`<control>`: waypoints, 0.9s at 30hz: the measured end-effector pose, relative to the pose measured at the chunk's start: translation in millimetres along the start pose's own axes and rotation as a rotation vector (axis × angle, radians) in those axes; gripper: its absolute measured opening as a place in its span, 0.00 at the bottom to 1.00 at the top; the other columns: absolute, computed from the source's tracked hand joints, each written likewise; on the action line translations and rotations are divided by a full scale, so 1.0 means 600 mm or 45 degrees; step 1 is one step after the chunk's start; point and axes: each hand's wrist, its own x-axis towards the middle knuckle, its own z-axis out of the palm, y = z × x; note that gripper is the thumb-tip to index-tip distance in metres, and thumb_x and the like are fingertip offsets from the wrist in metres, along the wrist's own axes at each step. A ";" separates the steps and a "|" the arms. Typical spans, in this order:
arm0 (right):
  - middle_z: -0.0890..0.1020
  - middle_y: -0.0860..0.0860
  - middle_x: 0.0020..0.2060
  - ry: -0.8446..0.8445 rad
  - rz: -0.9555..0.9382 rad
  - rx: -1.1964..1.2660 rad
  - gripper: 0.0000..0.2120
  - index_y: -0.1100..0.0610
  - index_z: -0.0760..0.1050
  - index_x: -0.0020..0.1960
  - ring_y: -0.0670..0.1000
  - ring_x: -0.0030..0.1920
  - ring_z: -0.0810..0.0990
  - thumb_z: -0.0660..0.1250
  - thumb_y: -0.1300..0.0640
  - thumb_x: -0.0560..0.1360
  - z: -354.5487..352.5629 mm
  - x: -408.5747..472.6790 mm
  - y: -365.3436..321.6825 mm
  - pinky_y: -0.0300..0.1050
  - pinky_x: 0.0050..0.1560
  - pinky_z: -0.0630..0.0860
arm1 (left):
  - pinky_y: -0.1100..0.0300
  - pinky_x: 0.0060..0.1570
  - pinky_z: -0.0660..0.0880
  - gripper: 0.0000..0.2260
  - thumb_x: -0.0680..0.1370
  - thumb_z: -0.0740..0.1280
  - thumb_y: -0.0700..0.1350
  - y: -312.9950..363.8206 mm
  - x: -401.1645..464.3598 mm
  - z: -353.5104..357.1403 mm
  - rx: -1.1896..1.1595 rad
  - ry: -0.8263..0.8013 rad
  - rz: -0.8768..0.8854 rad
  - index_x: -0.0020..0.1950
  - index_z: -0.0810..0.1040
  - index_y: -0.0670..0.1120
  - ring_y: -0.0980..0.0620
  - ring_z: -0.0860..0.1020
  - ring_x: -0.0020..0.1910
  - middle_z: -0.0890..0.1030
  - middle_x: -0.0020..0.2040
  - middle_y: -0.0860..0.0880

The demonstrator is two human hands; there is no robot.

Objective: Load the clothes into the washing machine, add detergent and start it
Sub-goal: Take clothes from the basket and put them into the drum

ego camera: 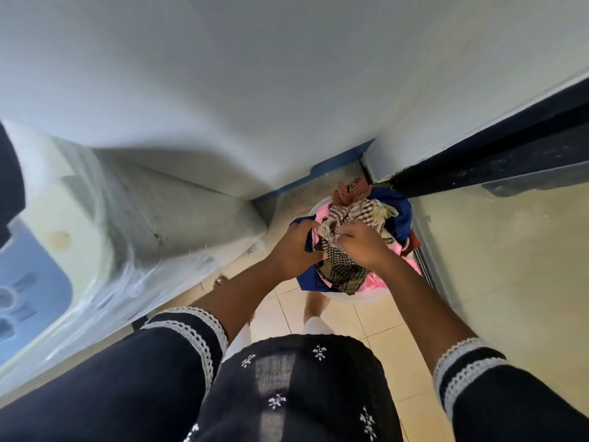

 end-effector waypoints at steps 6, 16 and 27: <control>0.83 0.49 0.58 -0.008 -0.179 0.653 0.11 0.56 0.82 0.59 0.47 0.61 0.79 0.65 0.59 0.80 -0.045 -0.202 -0.116 0.43 0.62 0.73 | 0.44 0.65 0.72 0.52 0.57 0.79 0.57 0.019 -0.090 -0.036 0.025 0.049 0.111 0.75 0.57 0.53 0.43 0.69 0.68 0.68 0.69 0.43; 0.83 0.49 0.59 0.137 -0.397 1.083 0.13 0.58 0.82 0.60 0.48 0.65 0.78 0.62 0.58 0.81 -0.062 -0.409 -0.194 0.49 0.65 0.72 | 0.64 0.47 0.74 0.14 0.82 0.59 0.40 0.048 -0.288 -0.146 0.106 0.575 0.239 0.67 0.70 0.51 0.49 0.79 0.55 0.79 0.61 0.46; 0.87 0.49 0.49 0.461 -0.286 1.138 0.09 0.57 0.84 0.55 0.50 0.57 0.82 0.66 0.61 0.79 -0.060 -0.451 -0.230 0.41 0.51 0.75 | 0.63 0.51 0.70 0.12 0.75 0.72 0.47 0.050 -0.372 -0.214 0.238 0.637 0.485 0.57 0.78 0.47 0.51 0.74 0.53 0.70 0.52 0.51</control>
